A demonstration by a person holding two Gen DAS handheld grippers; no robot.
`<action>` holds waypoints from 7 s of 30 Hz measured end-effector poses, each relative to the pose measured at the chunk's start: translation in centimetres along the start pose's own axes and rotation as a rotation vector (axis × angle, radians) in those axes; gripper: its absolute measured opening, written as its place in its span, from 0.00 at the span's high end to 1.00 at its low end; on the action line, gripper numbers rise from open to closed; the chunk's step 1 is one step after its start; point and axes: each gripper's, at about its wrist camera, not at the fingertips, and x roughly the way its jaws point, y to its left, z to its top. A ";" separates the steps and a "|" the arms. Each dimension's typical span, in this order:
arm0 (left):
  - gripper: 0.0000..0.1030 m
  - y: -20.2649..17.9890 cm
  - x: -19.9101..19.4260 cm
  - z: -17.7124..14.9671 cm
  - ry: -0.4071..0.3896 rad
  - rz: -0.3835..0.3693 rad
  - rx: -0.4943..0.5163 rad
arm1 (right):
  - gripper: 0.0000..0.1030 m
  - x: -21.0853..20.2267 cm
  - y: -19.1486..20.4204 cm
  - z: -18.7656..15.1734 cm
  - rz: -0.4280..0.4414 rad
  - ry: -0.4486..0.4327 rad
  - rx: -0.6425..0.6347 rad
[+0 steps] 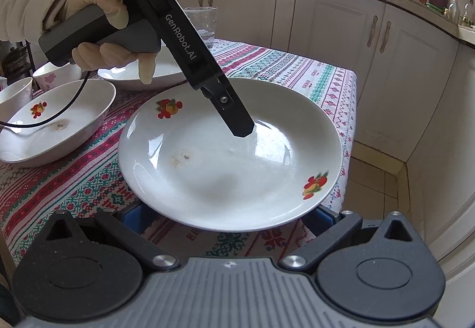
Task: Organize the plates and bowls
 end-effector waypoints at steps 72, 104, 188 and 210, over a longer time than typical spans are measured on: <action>0.06 -5.4 -16.2 -24.4 -0.238 0.470 -0.168 | 0.00 -1.8 16.4 0.2 0.135 -0.042 -0.048; 0.08 3.9 -12.7 -17.6 0.041 0.295 -0.171 | 0.00 1.1 17.8 1.5 0.227 -0.039 -0.156; 0.15 2.1 -9.4 -6.6 0.118 0.039 -0.048 | 0.00 -2.5 10.2 3.3 0.129 -0.080 -0.112; 0.16 -0.3 -2.4 1.1 0.142 -0.031 0.070 | 0.00 -3.6 2.9 1.7 0.013 -0.082 0.037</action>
